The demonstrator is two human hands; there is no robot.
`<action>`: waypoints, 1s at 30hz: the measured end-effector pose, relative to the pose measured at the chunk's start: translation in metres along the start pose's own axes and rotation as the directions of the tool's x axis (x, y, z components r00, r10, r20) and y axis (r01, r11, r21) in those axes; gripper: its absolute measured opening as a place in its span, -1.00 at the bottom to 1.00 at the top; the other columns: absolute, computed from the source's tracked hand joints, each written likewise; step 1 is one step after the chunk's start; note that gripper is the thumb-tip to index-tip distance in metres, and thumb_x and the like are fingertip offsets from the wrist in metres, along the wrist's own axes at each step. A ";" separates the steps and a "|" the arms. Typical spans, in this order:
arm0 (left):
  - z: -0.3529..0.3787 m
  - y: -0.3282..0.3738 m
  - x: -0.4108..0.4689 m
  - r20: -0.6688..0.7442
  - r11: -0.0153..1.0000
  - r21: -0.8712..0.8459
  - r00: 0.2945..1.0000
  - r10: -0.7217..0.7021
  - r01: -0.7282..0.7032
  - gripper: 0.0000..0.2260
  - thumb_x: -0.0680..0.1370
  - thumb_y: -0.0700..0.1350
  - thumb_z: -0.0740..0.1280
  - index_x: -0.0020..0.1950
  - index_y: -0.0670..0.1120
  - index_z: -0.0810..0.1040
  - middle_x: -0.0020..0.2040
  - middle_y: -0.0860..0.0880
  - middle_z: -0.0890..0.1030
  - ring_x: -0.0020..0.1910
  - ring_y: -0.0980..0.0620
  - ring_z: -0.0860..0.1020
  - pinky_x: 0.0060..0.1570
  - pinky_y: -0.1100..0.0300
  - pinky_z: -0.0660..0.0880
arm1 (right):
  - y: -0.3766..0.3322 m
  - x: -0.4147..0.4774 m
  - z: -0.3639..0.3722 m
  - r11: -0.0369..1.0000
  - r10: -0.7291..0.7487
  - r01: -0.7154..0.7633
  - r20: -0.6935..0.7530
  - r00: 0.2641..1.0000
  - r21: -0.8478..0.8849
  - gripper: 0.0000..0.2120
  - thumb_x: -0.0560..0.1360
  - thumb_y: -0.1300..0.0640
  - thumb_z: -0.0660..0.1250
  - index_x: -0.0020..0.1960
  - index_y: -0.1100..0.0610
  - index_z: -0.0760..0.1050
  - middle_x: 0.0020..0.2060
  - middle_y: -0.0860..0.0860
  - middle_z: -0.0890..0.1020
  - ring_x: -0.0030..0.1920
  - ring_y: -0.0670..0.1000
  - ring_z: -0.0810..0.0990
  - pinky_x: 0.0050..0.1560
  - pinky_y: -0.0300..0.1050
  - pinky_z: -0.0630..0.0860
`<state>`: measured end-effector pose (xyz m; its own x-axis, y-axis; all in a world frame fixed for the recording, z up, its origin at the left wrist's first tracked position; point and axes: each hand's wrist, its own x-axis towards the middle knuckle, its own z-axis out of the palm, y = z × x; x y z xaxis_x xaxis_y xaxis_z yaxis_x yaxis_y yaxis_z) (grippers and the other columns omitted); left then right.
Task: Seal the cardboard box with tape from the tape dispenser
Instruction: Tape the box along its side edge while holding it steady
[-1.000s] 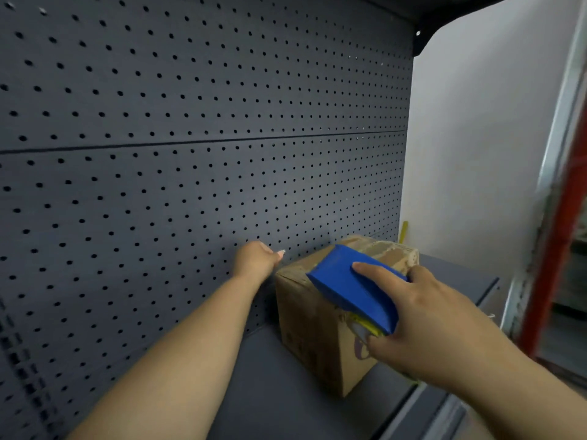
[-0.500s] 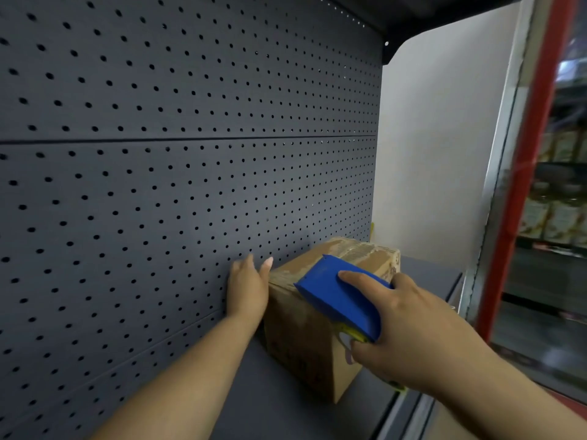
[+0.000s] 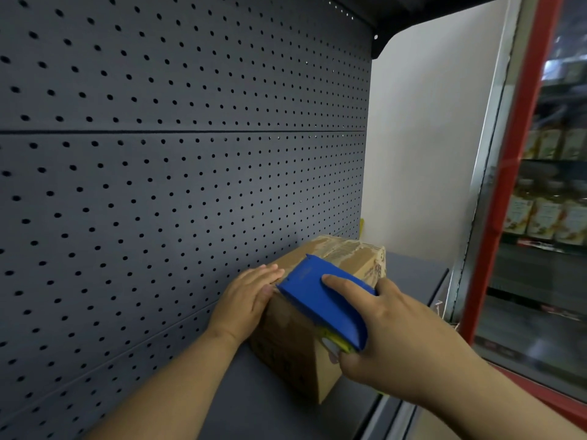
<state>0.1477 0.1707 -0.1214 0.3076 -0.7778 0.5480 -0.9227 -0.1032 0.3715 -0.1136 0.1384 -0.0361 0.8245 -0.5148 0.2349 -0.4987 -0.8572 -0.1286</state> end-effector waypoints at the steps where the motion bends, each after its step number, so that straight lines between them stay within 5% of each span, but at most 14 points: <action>1: 0.001 0.001 0.000 0.000 1.000 0.000 1.000 -0.001 0.001 -0.12 0.40 0.41 -0.38 0.37 0.02 0.44 0.39 0.06 0.45 0.40 0.17 0.29 0.39 0.31 0.04 | 0.001 -0.002 0.001 1.000 -0.005 0.005 0.007 1.000 0.001 -0.22 0.35 -0.27 0.26 0.34 -0.38 -0.23 0.05 0.02 0.31 -0.03 0.05 0.44 0.00 -0.12 0.52; 12: -0.013 0.020 -0.002 0.079 0.992 0.103 0.993 -0.084 0.076 -0.08 0.33 0.44 -0.40 0.41 0.06 0.38 0.46 0.06 0.36 0.46 0.12 0.24 0.36 0.34 -0.01 | 0.045 -0.053 0.007 1.000 -0.020 0.020 0.024 1.000 0.023 -0.19 0.35 -0.34 0.23 0.32 -0.40 -0.31 -0.10 -0.08 0.27 -0.12 -0.07 0.44 -0.12 -0.28 0.41; 14: -0.016 0.024 -0.005 0.117 0.987 0.126 0.986 -0.115 0.100 -0.20 0.41 0.41 -0.31 0.43 0.08 0.34 0.48 0.08 0.32 0.48 0.14 0.20 0.37 0.34 -0.04 | 0.050 -0.062 0.008 0.999 -0.015 0.014 0.036 0.999 0.032 -0.19 0.35 -0.36 0.22 0.29 -0.44 -0.36 -0.07 -0.07 0.29 -0.09 -0.07 0.47 -0.06 -0.27 0.45; 17: -0.019 0.034 -0.005 0.161 0.969 0.213 0.974 -0.160 0.124 -0.54 0.62 0.09 -0.14 0.47 0.09 0.27 0.52 0.08 0.25 0.51 0.14 0.12 0.42 0.30 -0.10 | 0.057 -0.073 0.008 0.999 -0.002 0.001 0.050 0.999 0.037 -0.19 0.35 -0.37 0.21 0.28 -0.46 -0.37 -0.04 -0.05 0.31 -0.07 -0.05 0.50 -0.01 -0.25 0.48; 23: -0.037 0.064 0.003 0.226 0.897 0.406 0.932 -0.284 0.175 -0.55 0.64 0.03 -0.08 0.52 -0.05 0.15 0.56 0.01 0.12 0.54 0.05 0.05 0.48 0.20 -0.08 | 0.052 -0.071 0.021 0.999 -0.025 0.022 0.058 0.998 0.049 -0.23 0.38 -0.26 0.22 0.40 -0.30 -0.21 -0.05 0.03 0.27 -0.04 0.07 0.51 0.02 -0.11 0.52; 27: -0.021 0.101 0.000 0.092 0.958 0.202 0.970 -0.224 0.202 -0.64 0.63 -0.07 0.09 0.42 -0.01 0.37 0.43 -0.05 0.42 0.32 0.01 0.43 0.36 0.16 0.26 | 0.053 -0.071 0.028 0.999 -0.012 0.010 0.051 0.999 0.048 -0.25 0.39 -0.25 0.21 0.43 -0.27 -0.15 -0.08 0.04 0.26 -0.07 0.13 0.50 -0.05 -0.07 0.50; 30: -0.013 0.117 -0.004 0.220 0.923 0.094 0.897 -0.384 0.372 -0.52 0.58 0.19 -0.04 0.48 0.12 0.21 0.53 0.03 0.22 0.52 0.01 0.15 0.50 -0.03 0.06 | 0.052 -0.073 0.026 0.999 -0.032 0.028 0.081 0.996 0.046 -0.21 0.37 -0.25 0.24 0.42 -0.32 -0.19 -0.07 0.03 0.22 -0.11 0.13 0.45 -0.05 -0.08 0.47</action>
<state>0.0416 0.1697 -0.0707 0.5791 -0.7942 0.1840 -0.7592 -0.4431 0.4768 -0.1933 0.1312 -0.0850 0.8589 -0.4865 0.1600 -0.4625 -0.8710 -0.1657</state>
